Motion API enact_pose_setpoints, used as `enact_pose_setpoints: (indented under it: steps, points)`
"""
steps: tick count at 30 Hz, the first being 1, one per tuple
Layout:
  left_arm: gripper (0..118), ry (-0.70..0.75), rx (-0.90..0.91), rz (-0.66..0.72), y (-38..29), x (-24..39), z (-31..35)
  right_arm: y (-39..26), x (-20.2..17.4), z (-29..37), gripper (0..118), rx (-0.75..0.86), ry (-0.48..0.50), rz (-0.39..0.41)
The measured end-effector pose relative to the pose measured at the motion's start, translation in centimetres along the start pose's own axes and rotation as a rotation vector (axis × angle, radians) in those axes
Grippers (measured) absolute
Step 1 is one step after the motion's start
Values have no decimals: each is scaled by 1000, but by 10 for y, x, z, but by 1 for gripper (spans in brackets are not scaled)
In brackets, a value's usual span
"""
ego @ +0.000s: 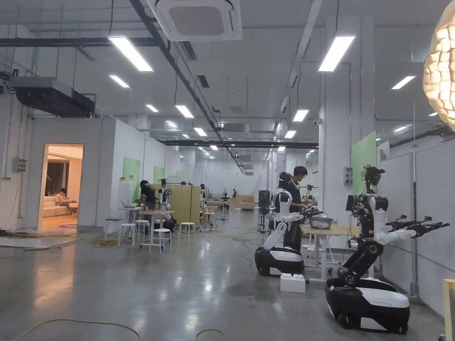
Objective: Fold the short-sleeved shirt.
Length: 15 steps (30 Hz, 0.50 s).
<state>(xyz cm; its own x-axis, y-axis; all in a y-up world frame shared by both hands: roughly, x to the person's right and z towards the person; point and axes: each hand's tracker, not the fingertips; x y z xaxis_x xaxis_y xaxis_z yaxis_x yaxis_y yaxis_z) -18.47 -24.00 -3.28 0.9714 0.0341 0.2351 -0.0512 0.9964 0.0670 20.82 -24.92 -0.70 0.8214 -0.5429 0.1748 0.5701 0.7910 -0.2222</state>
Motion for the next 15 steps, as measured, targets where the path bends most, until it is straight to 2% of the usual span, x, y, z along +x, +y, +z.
enact_pose_setpoints:
  steps: [3,7,8,11,15]
  points:
    - [118,1,-4,3,1,0,-1,0,-2,-3,118,-24,-15,7]
    - [118,-3,-12,24,2,-1,-2,2,-10,-8,118,-107,-172,43]
    - [118,-4,-10,27,3,0,-2,4,-10,-10,118,-133,-182,56]
    - [118,-11,-9,18,4,1,-1,4,-2,-13,118,-148,-83,82]
    - [118,-10,-13,-7,4,3,-1,3,7,-11,118,-123,-51,-2]
